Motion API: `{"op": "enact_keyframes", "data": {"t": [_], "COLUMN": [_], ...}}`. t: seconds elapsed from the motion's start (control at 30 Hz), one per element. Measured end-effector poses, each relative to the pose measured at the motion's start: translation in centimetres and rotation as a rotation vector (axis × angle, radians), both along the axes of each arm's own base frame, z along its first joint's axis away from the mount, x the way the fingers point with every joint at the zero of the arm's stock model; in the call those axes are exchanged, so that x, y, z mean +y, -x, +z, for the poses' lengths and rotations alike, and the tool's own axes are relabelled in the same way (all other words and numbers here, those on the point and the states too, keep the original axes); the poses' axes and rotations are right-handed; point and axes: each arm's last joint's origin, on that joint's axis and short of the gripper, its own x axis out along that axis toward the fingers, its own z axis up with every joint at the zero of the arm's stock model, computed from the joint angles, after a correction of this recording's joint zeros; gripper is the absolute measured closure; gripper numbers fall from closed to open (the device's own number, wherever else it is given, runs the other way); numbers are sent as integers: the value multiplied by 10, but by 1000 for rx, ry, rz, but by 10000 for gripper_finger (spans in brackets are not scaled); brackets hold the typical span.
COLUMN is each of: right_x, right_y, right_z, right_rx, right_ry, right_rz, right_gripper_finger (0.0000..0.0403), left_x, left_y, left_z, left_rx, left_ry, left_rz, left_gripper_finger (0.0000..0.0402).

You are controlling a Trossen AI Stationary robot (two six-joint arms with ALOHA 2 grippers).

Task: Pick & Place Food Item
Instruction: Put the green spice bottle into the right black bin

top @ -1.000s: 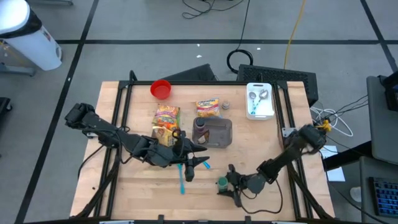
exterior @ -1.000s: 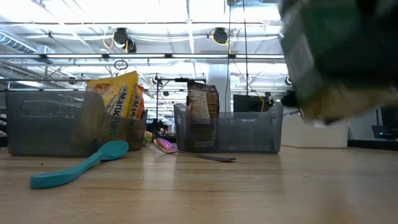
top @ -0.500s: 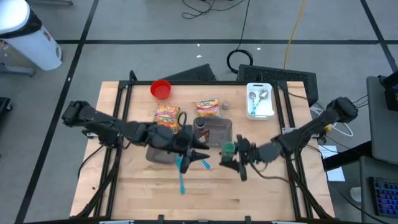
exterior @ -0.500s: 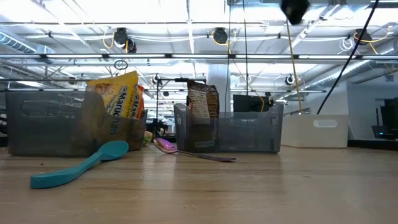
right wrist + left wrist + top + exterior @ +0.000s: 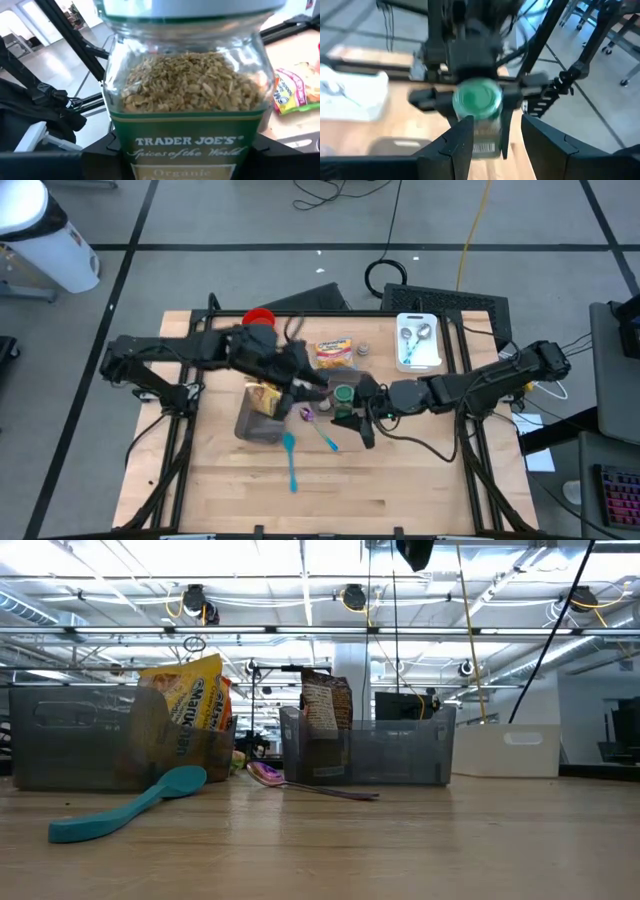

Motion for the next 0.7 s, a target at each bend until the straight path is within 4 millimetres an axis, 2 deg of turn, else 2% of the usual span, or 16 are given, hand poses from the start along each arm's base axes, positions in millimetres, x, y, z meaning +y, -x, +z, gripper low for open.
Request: {"op": "enact_keyframes", "data": {"t": [0.1,0.2,0.33,0.53,0.7], "right_x": [-2,-5,-11,-17,-20], "right_y": [-4,-5,-6,-7,-7], "right_z": [-1,-3,-2,-2,-6], "right_rx": [-8,7,-4,2,40], "right_ry": [-12,-5,-20,-5,-29], "right_rz": [-11,-9,28,62,142], "right_gripper_finger": [209,209,209,209,208], "left_x": [6,12,19,27,34], "left_y": [6,11,6,-12,-28], "left_z": [16,23,19,11,0], "left_rx": [-10,-4,12,-1,30], "left_ry": [-42,-72,-124,-74,52], "left_rz": [-6,-3,85,88,68], "left_gripper_finger": [227,227,226,224,182]}}
